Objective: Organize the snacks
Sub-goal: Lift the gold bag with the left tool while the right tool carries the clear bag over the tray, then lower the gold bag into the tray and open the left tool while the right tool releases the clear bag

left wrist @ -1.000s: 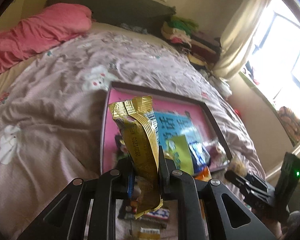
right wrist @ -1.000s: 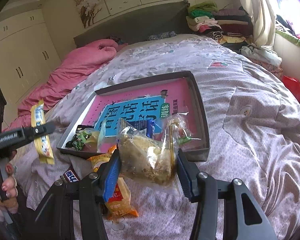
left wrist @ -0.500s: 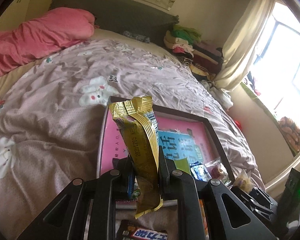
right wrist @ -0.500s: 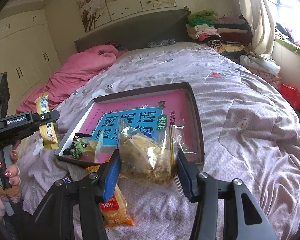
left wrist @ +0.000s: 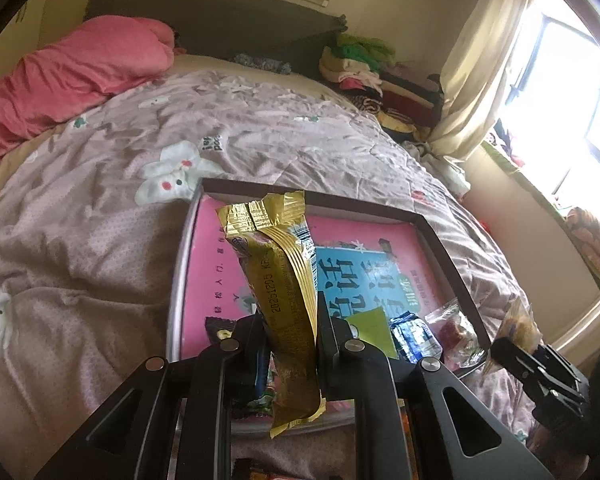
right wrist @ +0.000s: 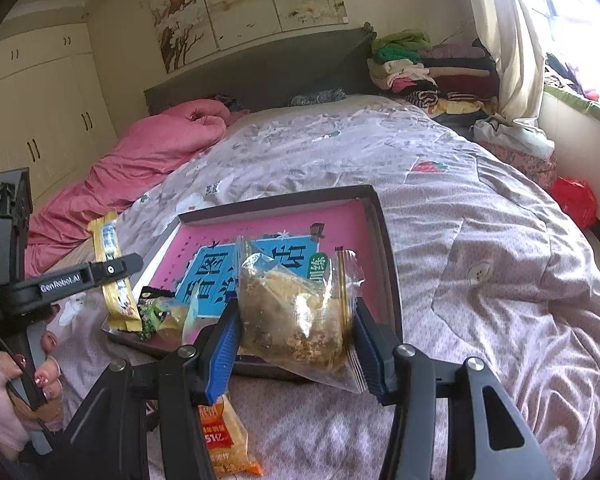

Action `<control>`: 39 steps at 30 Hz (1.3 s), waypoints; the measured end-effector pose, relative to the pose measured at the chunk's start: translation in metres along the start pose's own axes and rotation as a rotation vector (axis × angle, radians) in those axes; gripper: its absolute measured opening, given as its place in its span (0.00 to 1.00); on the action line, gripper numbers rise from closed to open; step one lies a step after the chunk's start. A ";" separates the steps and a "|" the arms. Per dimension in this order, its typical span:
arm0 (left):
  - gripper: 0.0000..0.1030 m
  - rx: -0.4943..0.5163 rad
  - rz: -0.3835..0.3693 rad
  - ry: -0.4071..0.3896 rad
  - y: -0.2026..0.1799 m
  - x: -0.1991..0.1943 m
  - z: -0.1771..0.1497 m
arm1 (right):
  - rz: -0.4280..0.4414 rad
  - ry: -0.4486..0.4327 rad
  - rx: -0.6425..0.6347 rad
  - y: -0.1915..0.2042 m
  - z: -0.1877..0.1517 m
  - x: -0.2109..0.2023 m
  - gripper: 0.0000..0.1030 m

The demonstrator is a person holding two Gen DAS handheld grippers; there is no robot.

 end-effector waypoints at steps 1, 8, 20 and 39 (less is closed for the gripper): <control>0.18 0.005 0.003 0.002 -0.001 0.002 0.000 | -0.003 -0.001 -0.001 0.000 0.001 0.000 0.52; 0.18 0.043 0.016 0.019 -0.009 0.013 -0.004 | -0.024 -0.018 -0.004 -0.003 0.012 0.006 0.52; 0.18 0.075 0.023 0.052 -0.017 0.023 -0.014 | -0.025 -0.005 -0.025 0.000 0.016 0.020 0.52; 0.19 0.083 0.028 0.094 -0.014 0.029 -0.023 | -0.006 0.053 -0.077 0.012 0.007 0.038 0.52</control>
Point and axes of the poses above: each gripper's, at about its wrist camera, not at the fingertips, and x roughly the way its jaws point, y to its left, z to its top, the point moved 5 cm from there along x, roughly the way its jaws point, and after that the axes turned 11 degrees about y, right-handed, at the moved point
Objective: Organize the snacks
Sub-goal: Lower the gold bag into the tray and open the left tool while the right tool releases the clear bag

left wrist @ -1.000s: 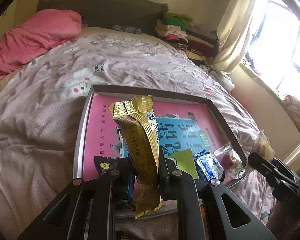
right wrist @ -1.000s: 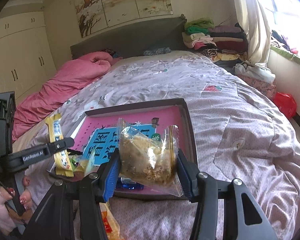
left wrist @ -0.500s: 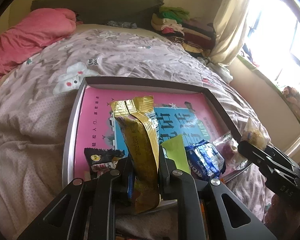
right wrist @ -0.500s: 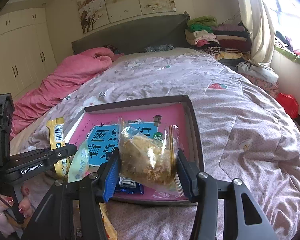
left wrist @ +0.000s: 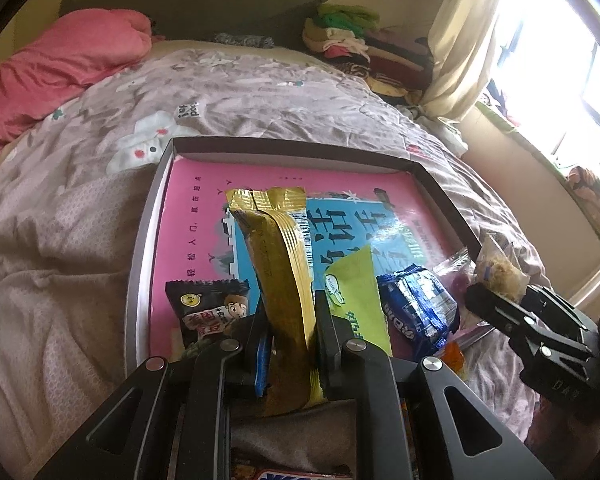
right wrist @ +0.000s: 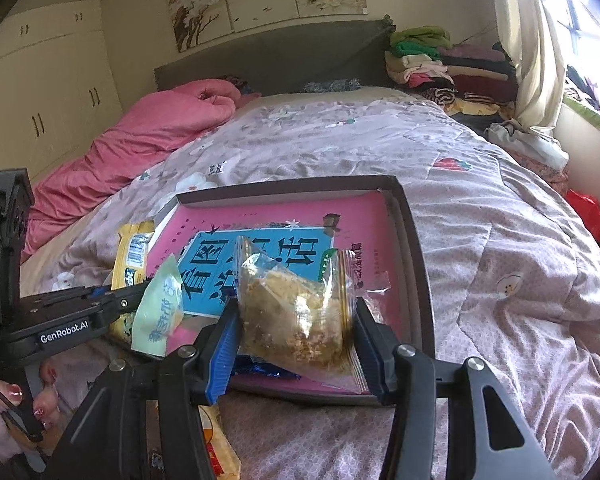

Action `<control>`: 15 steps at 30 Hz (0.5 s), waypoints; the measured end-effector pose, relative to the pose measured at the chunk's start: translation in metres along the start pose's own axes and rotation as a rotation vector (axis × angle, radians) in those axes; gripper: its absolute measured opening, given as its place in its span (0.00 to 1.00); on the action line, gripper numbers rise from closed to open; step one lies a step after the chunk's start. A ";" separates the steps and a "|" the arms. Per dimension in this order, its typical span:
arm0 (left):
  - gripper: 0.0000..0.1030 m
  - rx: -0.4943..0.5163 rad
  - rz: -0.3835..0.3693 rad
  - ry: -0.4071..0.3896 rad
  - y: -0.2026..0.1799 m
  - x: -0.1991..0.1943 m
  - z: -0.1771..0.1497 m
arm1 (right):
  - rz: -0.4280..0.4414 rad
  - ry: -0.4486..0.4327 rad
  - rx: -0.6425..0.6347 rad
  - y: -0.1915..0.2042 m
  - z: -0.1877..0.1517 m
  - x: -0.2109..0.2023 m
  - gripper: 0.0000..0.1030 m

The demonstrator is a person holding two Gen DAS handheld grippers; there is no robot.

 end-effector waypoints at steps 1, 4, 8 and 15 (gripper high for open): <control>0.19 0.000 0.000 -0.001 0.000 0.000 0.000 | 0.002 0.004 -0.005 0.001 0.000 0.001 0.52; 0.19 -0.001 -0.001 0.000 0.000 0.000 0.000 | 0.003 0.011 -0.016 0.003 -0.002 0.004 0.52; 0.19 -0.002 -0.002 0.003 0.000 0.000 -0.001 | 0.004 0.015 -0.026 0.006 -0.002 0.006 0.52; 0.19 -0.004 -0.004 0.005 0.002 0.000 -0.001 | 0.011 0.048 -0.066 0.014 -0.006 0.013 0.53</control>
Point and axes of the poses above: each gripper's, at about its wrist camera, not at the fingertips, and x roughly the way its jaws point, y to its left, z to its top, the point moved 5 cm from there along x, roughly the way its jaws point, and after that the axes turned 11 degrees about y, right-handed, at the moved point
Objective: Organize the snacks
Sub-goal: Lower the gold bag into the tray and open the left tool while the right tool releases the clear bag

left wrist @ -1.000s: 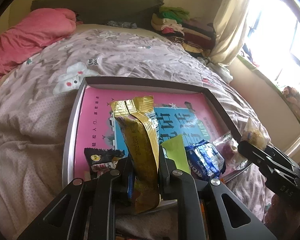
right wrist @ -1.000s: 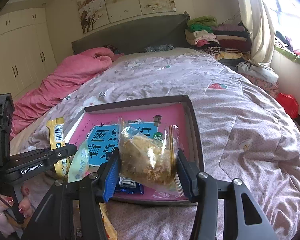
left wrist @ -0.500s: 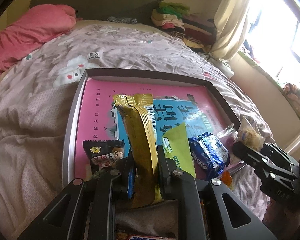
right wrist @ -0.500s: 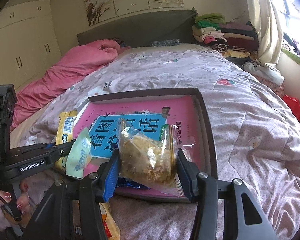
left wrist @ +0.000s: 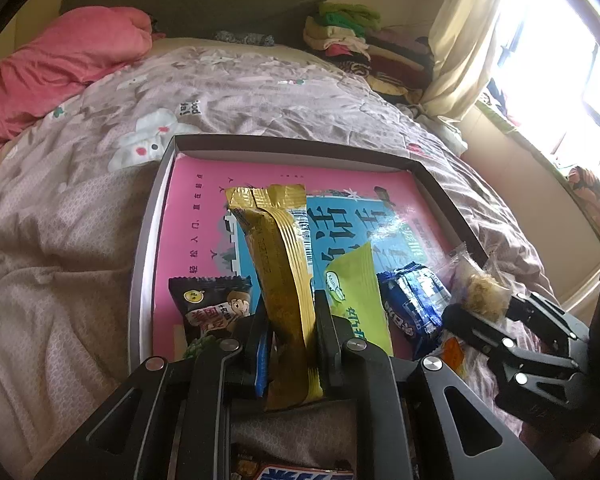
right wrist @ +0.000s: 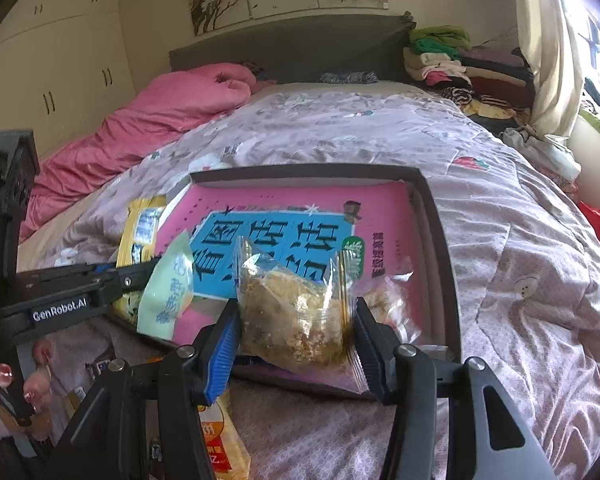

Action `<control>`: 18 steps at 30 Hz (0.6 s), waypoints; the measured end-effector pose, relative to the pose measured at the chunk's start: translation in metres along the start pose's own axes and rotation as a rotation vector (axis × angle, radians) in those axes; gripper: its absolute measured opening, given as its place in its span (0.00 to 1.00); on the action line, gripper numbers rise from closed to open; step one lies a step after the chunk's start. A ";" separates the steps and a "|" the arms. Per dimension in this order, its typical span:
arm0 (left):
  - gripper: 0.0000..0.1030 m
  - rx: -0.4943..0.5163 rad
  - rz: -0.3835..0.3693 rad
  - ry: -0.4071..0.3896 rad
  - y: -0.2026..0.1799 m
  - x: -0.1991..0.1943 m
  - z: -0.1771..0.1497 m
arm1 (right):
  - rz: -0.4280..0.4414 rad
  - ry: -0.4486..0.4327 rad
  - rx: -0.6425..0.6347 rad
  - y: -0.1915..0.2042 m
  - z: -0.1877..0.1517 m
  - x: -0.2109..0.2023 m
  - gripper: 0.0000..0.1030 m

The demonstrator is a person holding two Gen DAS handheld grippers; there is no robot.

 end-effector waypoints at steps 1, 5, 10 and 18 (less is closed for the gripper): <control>0.19 0.000 0.000 0.000 0.000 0.000 0.000 | 0.001 0.007 -0.001 0.000 -0.001 0.002 0.53; 0.19 -0.002 0.000 0.002 0.000 0.000 0.000 | 0.014 0.006 0.015 -0.001 -0.001 0.002 0.53; 0.19 -0.006 -0.001 0.005 0.002 -0.001 -0.002 | 0.010 0.007 0.038 -0.007 -0.002 0.002 0.55; 0.19 -0.010 -0.003 0.008 0.002 -0.001 -0.001 | -0.008 0.000 0.043 -0.009 -0.001 -0.001 0.55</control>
Point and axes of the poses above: each gripper's, at about its wrist camera, not at the fingertips, and x roughly the way its jaws point, y to its left, z to its top, the point moved 5 cm from there along x, roughly the way its jaws point, and after that the axes turned 11 degrees about y, right-handed, at the moved point
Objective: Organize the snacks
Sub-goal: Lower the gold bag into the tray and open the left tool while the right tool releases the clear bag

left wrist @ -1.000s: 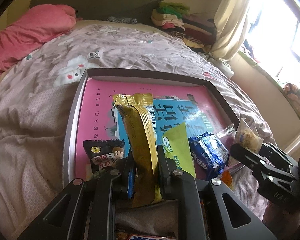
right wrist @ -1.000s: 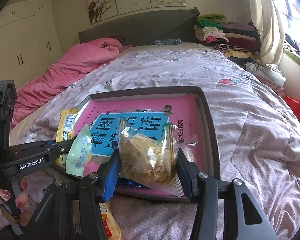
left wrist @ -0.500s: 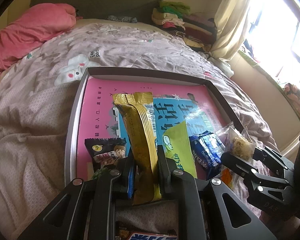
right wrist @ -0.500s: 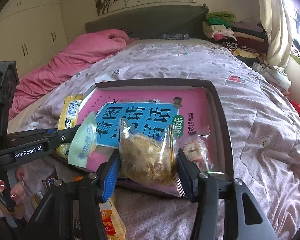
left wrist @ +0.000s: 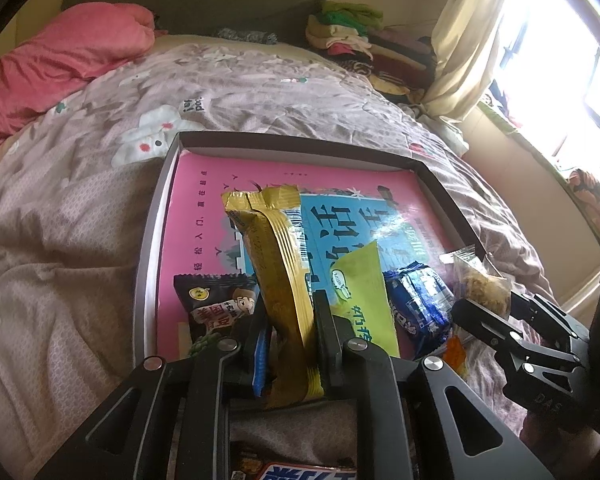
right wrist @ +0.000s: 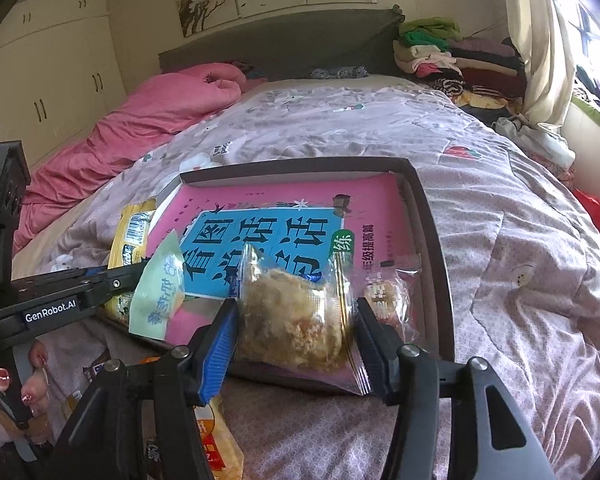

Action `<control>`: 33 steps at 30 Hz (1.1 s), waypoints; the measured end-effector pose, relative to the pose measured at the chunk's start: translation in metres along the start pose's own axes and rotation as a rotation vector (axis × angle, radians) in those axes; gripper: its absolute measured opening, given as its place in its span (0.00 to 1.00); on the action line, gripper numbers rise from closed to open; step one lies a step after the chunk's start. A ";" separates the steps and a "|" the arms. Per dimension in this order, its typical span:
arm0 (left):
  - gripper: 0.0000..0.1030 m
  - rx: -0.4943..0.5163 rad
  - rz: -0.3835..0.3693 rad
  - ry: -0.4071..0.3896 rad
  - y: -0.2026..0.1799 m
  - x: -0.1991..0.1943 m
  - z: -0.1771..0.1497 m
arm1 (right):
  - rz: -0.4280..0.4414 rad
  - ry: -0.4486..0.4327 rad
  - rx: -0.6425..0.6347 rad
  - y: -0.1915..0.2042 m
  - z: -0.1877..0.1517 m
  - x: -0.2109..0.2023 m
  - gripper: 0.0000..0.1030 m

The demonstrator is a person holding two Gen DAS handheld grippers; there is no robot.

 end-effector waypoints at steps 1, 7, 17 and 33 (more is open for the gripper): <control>0.20 -0.001 0.001 0.000 0.000 0.000 0.000 | -0.003 -0.001 0.000 0.000 0.000 0.000 0.55; 0.20 -0.007 0.001 0.003 0.003 0.000 0.000 | -0.011 -0.017 0.014 -0.003 0.001 -0.006 0.55; 0.26 -0.015 0.003 0.010 0.005 -0.001 -0.001 | -0.010 -0.014 0.031 -0.006 -0.004 -0.012 0.55; 0.36 -0.019 -0.003 0.016 0.005 -0.003 -0.002 | -0.064 0.001 0.034 -0.012 -0.011 -0.014 0.55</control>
Point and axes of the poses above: each gripper's, at about its wrist camera, not at the fingertips, and x roughly the way its jaws point, y to its left, z to its top, the point moved 5 cm from there along x, roughly the way its jaws point, and after that the axes turned 11 degrees about y, right-handed, at the moved point
